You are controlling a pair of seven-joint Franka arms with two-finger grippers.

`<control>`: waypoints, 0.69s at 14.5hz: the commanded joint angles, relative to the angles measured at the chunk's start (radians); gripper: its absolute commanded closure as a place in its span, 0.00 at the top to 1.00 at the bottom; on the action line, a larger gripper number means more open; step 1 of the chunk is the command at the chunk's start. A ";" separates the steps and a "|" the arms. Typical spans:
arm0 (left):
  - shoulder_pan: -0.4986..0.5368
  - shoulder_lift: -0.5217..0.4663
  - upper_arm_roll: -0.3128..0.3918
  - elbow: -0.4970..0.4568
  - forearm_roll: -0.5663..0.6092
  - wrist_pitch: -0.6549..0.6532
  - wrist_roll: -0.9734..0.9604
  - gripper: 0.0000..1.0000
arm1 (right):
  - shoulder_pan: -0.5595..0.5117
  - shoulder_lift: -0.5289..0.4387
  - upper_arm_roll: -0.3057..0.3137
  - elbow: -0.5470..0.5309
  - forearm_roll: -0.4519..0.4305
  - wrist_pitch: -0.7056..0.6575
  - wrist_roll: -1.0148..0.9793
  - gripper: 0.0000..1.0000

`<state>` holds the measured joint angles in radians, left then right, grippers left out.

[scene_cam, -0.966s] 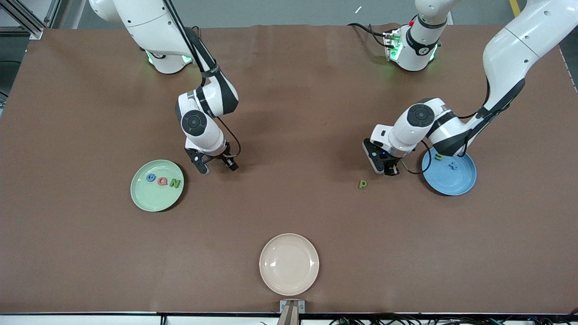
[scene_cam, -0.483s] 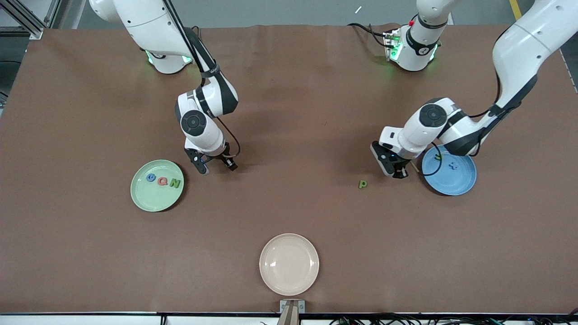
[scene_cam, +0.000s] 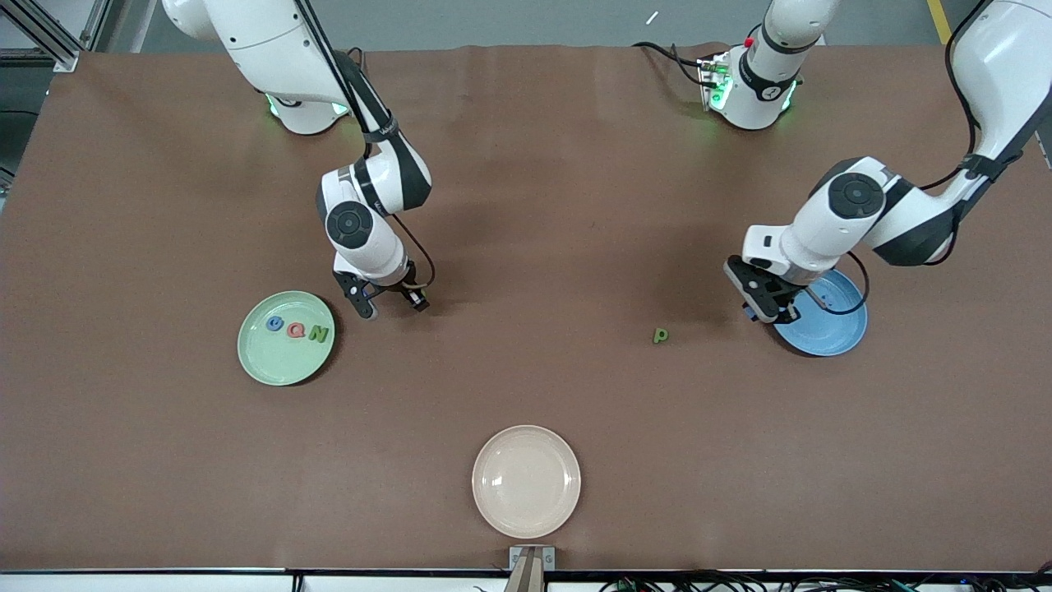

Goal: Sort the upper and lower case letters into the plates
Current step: 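Carry the E toward the blue plate while the right gripper grasps B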

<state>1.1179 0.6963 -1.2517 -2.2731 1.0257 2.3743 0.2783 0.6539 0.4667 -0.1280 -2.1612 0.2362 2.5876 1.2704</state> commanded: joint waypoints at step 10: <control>0.183 -0.001 0.043 -0.003 -0.019 -0.033 0.255 0.18 | -0.198 -0.135 -0.005 -0.003 0.018 -0.176 -0.227 0.00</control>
<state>1.3140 0.6965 -1.2346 -2.2981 1.0238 2.3515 0.4823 0.5401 0.4084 -0.1452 -2.1504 0.2363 2.4837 1.1361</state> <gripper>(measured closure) 0.727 0.731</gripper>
